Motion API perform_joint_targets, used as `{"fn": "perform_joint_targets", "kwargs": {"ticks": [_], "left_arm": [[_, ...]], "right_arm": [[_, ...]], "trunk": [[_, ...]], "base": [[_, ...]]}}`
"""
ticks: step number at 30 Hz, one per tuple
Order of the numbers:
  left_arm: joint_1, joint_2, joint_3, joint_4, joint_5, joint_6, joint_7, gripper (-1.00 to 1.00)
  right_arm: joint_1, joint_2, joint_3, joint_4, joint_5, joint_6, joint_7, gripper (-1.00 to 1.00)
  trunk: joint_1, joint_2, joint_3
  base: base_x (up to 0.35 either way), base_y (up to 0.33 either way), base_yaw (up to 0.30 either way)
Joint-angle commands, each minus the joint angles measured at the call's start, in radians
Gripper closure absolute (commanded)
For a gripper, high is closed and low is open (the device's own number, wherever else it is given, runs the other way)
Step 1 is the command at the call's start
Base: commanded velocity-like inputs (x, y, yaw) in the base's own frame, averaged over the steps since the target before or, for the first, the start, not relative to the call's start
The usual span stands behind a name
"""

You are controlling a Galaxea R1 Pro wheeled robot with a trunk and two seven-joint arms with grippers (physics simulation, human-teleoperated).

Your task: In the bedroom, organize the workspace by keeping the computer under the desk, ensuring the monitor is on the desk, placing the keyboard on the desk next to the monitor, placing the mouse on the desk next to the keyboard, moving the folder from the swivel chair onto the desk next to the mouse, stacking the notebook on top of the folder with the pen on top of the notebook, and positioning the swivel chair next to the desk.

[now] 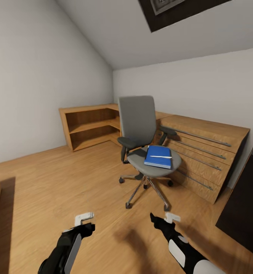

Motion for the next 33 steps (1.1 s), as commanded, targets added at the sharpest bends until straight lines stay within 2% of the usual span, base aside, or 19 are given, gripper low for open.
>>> {"fn": "perform_joint_targets", "kwargs": {"ticks": [1,2,3,4,7,8,10,14,19,27,33], "left_arm": [[0.000,-0.001,0.000,0.026,0.010,-0.010,0.007,-1.00],[0.000,-0.001,-0.001,0.092,0.008,-0.081,0.006,-1.00],[0.000,-0.001,-0.002,0.109,0.006,-0.112,0.005,-1.00],[0.000,0.000,-0.003,0.154,-0.002,-0.215,0.003,-1.00],[0.000,0.000,-0.003,0.203,-0.008,-0.308,0.002,-1.00],[0.000,0.003,-0.003,0.325,-0.030,-0.439,0.005,-1.00],[0.000,0.023,-0.003,0.383,-0.035,-0.456,0.010,-1.00],[0.000,0.031,-0.005,0.416,-0.036,-0.460,0.013,-1.00],[0.000,0.035,-0.009,0.436,-0.036,-0.461,0.014,-1.00],[-0.001,0.037,-0.042,0.497,-0.037,-0.463,0.014,-1.00],[0.000,0.038,-0.053,0.531,-0.037,-0.463,0.014,-1.00]], "right_arm": [[-0.001,0.006,0.006,0.028,0.012,-0.045,0.001,-1.00],[-0.001,0.025,0.007,0.106,0.070,-0.155,-0.005,-1.00],[-0.001,0.031,0.007,0.132,0.086,-0.187,-0.007,-1.00],[-0.001,0.048,0.008,0.208,0.123,-0.262,-0.012,-1.00],[-0.001,0.060,0.007,0.268,0.145,-0.309,-0.015,-1.00],[0.022,0.063,0.004,0.334,0.165,-0.443,-0.018,-1.00],[0.057,0.042,0.004,0.341,0.167,-0.548,-0.021,-1.00],[0.071,0.027,0.004,0.343,0.165,-0.581,-0.029,-1.00],[0.075,0.018,0.004,0.344,0.164,-0.600,-0.038,-1.00],[0.075,0.010,0.003,0.344,0.162,-0.606,-0.043,-1.00],[0.076,0.006,0.003,0.344,0.161,-0.604,-0.044,-1.00]], "trunk": [[-0.001,0.000,0.003],[-0.005,0.007,0.006],[-0.008,0.014,0.009],[-0.012,0.021,0.012],[-0.024,0.042,0.022],[-0.028,0.049,0.025],[-0.035,0.063,0.032],[-0.051,0.091,0.048],[-0.070,0.126,0.069],[-0.100,0.182,0.102],[-0.123,0.224,0.128]], "base": [[0.000,0.000,0.000],[0.000,0.000,0.000],[0.000,0.000,0.000],[0.000,0.000,0.000],[0.000,0.000,0.000],[0.000,0.000,0.000],[0.000,0.000,-0.036],[0.000,0.000,-0.135],[0.000,0.000,-0.172],[0.000,0.000,-0.181],[0.000,0.000,-0.183]]}}
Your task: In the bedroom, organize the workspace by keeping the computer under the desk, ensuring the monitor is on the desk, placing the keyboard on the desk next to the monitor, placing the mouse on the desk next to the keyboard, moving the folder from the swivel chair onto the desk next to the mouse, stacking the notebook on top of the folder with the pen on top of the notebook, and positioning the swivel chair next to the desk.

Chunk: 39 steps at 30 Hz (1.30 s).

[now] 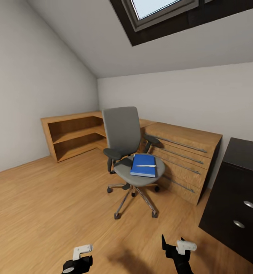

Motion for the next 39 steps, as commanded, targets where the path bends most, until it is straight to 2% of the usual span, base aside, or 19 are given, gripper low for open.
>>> {"fn": "perform_joint_targets", "kwargs": {"ticks": [1,17,23,24,27,28,32,39], "left_arm": [[0.000,-0.001,0.002,0.000,0.006,0.005,0.001,-1.00],[0.000,0.002,-0.001,0.067,0.007,-0.006,-0.008,-1.00],[0.000,0.001,-0.001,0.093,0.008,-0.059,-0.009,-1.00],[0.000,0.002,-0.001,0.109,0.008,-0.095,-0.009,-1.00],[0.000,0.005,-0.001,0.113,0.009,-0.136,-0.005,-1.00],[0.000,0.007,0.000,0.117,0.010,-0.181,-0.001,-1.00],[0.000,0.011,0.000,0.138,0.010,-0.201,0.001,-1.00],[0.000,0.018,0.001,0.164,0.010,-0.206,0.002,-1.00]], "right_arm": [[-0.001,-0.001,0.006,0.002,-0.011,-0.003,0.004,-1.00],[-0.001,-0.014,0.006,0.002,-0.011,-0.001,0.004,-1.00],[-0.001,-0.013,0.006,0.002,-0.012,-0.001,0.004,-1.00],[-0.001,-0.013,0.006,0.002,-0.012,0.000,0.004,-1.00],[-0.001,-0.013,0.007,0.002,-0.012,0.000,0.005,-1.00],[-0.001,-0.011,0.008,0.002,-0.011,0.000,0.004,-1.00],[-0.001,-0.007,0.008,0.002,-0.011,0.000,0.004,-1.00],[-0.001,-0.002,0.006,0.003,-0.012,0.003,0.004,-1.00]], "trunk": [[-0.004,0.007,0.003],[-0.065,0.119,0.071],[-0.088,0.161,0.097],[-0.092,0.168,0.100],[-0.104,0.189,0.110],[-0.108,0.196,0.113],[-0.123,0.224,0.123],[-0.150,0.273,0.134]], "base": [[0.000,0.000,-0.184],[0.000,0.000,-0.184],[0.000,0.000,-0.191],[0.000,0.000,-0.211],[0.000,0.000,-0.213],[0.000,0.000,-0.180],[-0.014,0.000,-0.118],[-0.282,0.000,0.005]]}}
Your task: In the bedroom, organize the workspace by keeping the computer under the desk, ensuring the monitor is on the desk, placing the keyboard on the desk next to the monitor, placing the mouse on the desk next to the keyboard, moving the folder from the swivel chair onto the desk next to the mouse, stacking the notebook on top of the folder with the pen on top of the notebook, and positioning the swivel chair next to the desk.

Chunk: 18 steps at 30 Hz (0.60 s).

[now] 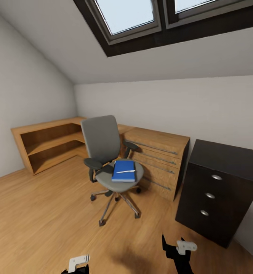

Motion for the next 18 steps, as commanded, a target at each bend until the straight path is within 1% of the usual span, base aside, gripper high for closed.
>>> {"fn": "perform_joint_targets", "kwargs": {"ticks": [1,4,5,12,15,18], "left_arm": [[-0.001,0.000,0.004,0.001,0.007,-0.005,-0.001,-1.00],[-0.001,0.001,0.004,0.002,0.007,-0.005,-0.001,-1.00],[-0.001,0.001,0.005,0.003,0.007,-0.005,-0.001,-1.00],[-0.001,0.001,0.006,0.003,0.007,-0.005,0.001,-1.00],[-0.001,0.001,0.005,0.003,0.007,-0.005,0.001,-1.00],[-0.001,0.001,0.005,0.003,0.007,-0.005,0.001,-1.00]], "right_arm": [[-0.001,0.000,0.006,0.002,-0.011,-0.004,0.004,-1.00],[-0.001,0.000,0.006,0.002,-0.011,-0.004,0.004,-1.00],[-0.001,0.001,0.005,0.002,-0.011,-0.003,0.004,-1.00],[-0.001,-0.001,0.004,0.001,-0.011,-0.004,0.004,-1.00],[-0.001,-0.001,0.004,0.001,-0.012,-0.004,0.004,-1.00],[-0.001,-0.001,0.005,0.001,-0.011,-0.004,0.004,-1.00]], "trunk": [[-0.005,0.007,0.001],[-0.016,0.028,0.005],[-0.020,0.035,0.007],[-0.047,0.084,0.018],[-0.058,0.105,0.022],[-0.070,0.126,0.027]], "base": [[-0.323,0.000,0.045],[-0.329,0.000,0.060],[-0.156,0.000,0.075],[-0.078,0.000,0.081],[-0.242,0.000,0.091],[-0.327,0.000,0.057]]}}
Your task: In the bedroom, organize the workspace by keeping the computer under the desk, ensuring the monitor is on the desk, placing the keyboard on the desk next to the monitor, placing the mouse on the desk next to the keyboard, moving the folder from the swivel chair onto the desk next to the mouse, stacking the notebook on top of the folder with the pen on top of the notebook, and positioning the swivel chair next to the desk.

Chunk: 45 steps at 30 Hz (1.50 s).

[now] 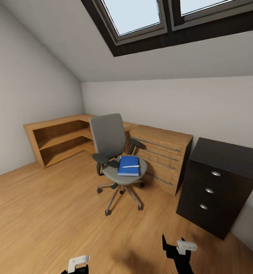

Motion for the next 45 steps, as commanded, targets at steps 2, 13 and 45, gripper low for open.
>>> {"fn": "perform_joint_targets", "kwargs": {"ticks": [2,13,45], "left_arm": [[-0.001,-0.001,0.004,0.001,0.007,-0.005,-0.001,-1.00],[-0.001,-0.001,0.005,0.001,0.007,-0.003,-0.001,-1.00],[-0.001,-0.001,0.007,0.002,0.011,0.002,-0.003,-1.00]], "right_arm": [[-0.001,0.000,0.007,0.002,-0.010,-0.005,0.004,-1.00],[-0.001,-0.001,0.007,0.002,-0.009,-0.009,0.006,-1.00],[0.003,0.000,0.007,0.003,-0.007,-0.026,0.006,-1.00]], "trunk": [[-0.009,0.014,0.003],[-0.051,0.091,0.034],[-0.173,0.315,0.138]], "base": [[-0.284,0.000,-0.050],[-0.087,0.000,-0.241],[-0.303,0.000,-0.289]]}}
